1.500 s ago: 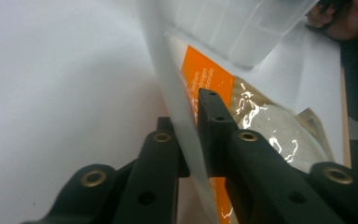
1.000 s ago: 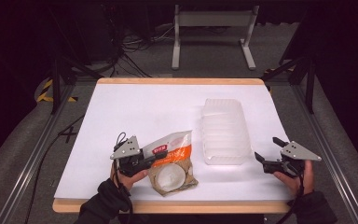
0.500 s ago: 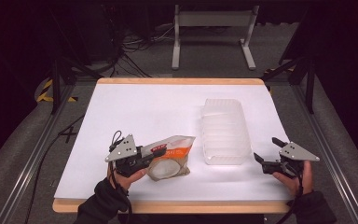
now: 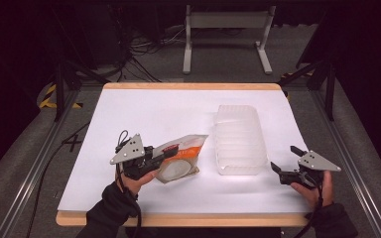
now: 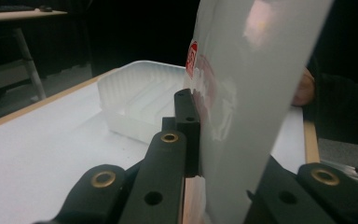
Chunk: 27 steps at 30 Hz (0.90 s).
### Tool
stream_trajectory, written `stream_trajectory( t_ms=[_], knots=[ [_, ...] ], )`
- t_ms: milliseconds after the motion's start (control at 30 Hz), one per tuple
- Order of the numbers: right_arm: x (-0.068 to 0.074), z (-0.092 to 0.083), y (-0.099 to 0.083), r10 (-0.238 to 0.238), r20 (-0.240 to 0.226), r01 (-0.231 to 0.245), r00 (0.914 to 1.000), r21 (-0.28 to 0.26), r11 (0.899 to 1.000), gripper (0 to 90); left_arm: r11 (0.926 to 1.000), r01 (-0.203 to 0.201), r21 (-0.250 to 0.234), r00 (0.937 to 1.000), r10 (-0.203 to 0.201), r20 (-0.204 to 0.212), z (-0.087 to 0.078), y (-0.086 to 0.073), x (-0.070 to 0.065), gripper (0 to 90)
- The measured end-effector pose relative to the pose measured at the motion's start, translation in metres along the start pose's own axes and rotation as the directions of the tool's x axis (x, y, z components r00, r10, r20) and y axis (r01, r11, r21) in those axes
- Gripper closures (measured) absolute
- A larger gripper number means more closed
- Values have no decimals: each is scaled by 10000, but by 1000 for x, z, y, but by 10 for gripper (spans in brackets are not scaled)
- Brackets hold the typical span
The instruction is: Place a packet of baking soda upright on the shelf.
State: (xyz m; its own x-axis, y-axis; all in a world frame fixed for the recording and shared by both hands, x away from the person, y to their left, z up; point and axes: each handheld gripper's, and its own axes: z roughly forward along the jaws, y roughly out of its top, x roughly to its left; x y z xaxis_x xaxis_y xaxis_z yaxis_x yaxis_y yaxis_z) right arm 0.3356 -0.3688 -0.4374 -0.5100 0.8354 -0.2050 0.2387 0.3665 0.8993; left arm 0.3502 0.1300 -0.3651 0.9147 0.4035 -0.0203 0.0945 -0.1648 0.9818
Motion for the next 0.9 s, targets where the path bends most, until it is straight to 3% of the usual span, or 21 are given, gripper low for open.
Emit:
stream_trajectory(
  t_ms=[300, 533, 900],
  knots=[
    [-1, 0, -1, 135, 52, -134, 9999, -53, 9999, 92, 9978, -10, -666, 10000, 16, 87, 12, 16, 12, 898],
    [-1, 1, -2, 161, 82, -160, 9998, -22, 9999, 92, 9953, -169, -951, 9979, 228, 611, 41, 37, 21, 898],
    [-2, 1, -2, 225, 57, -225, 9997, -6, 9997, 93, 9912, -198, -1310, 9876, 398, 1518, 83, 54, 17, 898]
  ],
)
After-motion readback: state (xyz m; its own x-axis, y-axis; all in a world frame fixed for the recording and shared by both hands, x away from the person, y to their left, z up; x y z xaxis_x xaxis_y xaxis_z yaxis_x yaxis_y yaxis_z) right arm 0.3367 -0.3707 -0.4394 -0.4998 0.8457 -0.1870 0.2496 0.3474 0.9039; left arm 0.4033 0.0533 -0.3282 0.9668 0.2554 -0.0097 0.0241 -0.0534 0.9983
